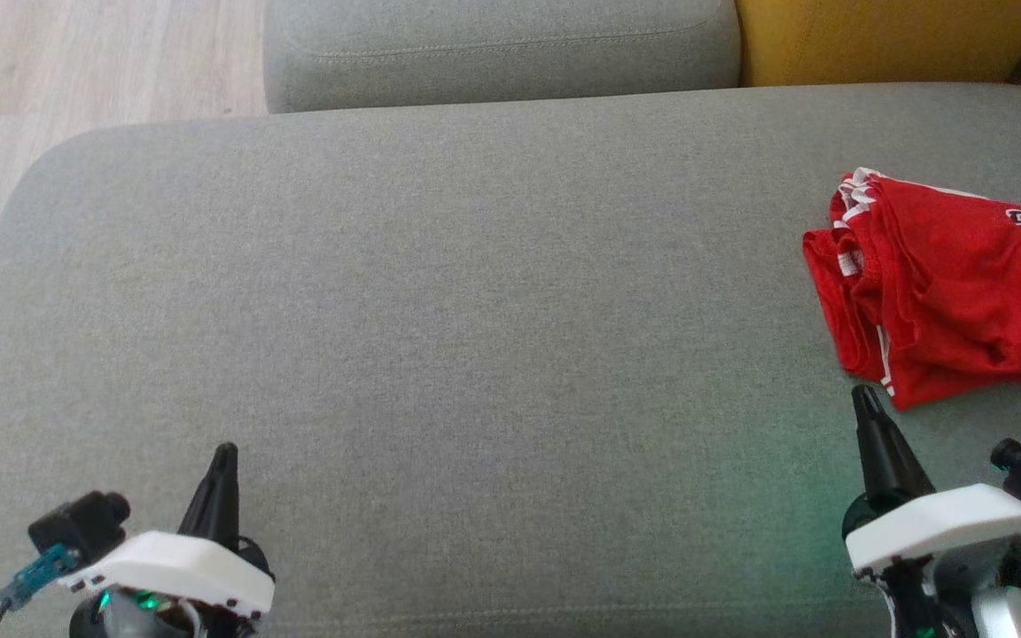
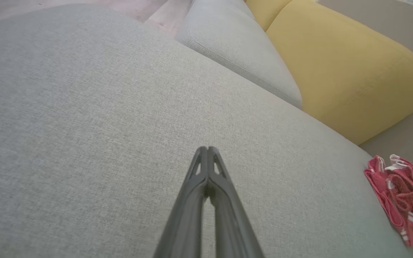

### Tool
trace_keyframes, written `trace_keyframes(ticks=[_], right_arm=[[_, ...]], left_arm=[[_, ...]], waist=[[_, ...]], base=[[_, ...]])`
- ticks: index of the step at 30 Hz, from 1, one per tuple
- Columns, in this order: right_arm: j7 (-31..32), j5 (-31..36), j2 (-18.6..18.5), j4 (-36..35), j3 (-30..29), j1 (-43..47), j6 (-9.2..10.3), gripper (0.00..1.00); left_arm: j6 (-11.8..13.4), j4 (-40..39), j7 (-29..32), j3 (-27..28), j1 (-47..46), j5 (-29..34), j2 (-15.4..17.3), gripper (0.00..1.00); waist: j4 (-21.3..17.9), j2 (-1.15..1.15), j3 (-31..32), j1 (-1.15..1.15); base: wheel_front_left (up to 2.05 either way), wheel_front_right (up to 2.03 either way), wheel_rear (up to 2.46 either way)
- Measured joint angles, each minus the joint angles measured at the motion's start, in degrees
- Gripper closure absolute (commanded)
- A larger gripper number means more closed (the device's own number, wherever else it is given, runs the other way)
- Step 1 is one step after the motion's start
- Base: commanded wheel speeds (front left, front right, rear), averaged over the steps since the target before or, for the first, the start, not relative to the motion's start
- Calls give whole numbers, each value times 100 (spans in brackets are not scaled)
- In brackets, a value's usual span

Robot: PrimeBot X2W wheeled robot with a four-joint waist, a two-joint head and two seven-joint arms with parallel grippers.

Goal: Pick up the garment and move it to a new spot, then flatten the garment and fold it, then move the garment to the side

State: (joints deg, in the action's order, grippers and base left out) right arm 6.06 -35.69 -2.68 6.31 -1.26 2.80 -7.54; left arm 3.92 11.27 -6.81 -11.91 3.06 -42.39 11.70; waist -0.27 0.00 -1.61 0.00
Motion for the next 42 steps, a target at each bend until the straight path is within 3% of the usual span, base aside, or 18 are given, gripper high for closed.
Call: trace_keyframes(ticks=[42], right_arm=[[-49, -2769, -9, 447, -230, -247, 0, 100]], left_arm=[[-531, 207, 572, 726, -259, -2435, -396, 100]], waist=[[13, 0, 69, 0]], base=[[0, 0, 0]])
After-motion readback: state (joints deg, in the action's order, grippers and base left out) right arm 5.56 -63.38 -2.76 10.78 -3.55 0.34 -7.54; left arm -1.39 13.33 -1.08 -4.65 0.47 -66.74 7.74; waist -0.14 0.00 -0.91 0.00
